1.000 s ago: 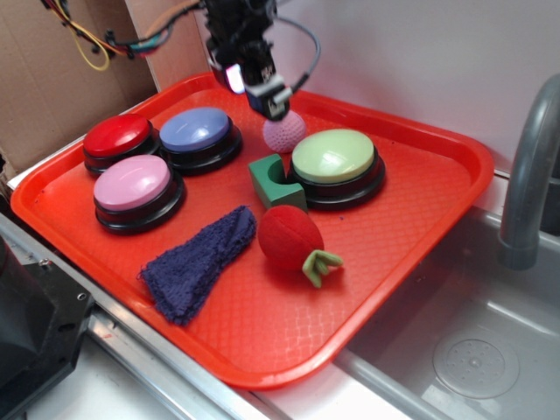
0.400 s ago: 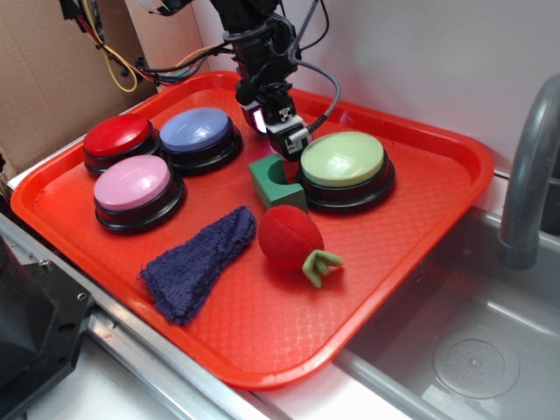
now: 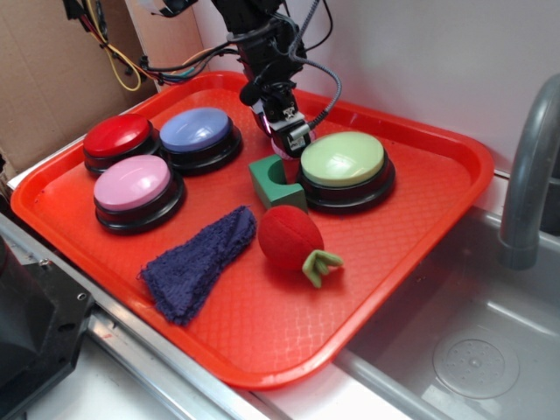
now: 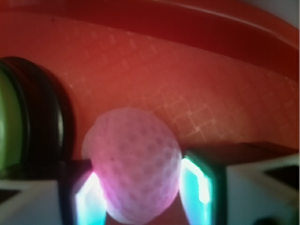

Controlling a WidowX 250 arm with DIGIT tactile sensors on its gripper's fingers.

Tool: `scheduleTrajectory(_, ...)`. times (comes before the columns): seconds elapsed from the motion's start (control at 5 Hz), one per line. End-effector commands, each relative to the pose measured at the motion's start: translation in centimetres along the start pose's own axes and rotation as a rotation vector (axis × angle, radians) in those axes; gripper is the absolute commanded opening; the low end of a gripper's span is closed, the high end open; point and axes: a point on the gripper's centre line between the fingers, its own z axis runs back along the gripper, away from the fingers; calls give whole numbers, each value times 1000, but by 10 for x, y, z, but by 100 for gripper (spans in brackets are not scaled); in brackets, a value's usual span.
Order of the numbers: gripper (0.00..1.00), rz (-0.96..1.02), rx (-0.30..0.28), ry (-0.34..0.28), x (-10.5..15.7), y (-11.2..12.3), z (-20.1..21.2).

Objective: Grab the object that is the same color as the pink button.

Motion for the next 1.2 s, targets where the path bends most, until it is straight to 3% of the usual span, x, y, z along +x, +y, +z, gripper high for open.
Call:
scheduleTrajectory(0.0,0,-4,33,-82,9,9,21)
scheduleTrajectory(0.2,0,19,37,-81,7,7,28)
scheduleTrajectory(0.4,0,52,32,-120,5,1,54)
scheduleTrajectory(0.6,0,182,104,-89,-1,-8,88)
scheduleTrajectory(0.8,0,279,134,-86,-14,-28,118)
scheduleTrajectory(1.0,0,323,139,-120,-33,-51,136)
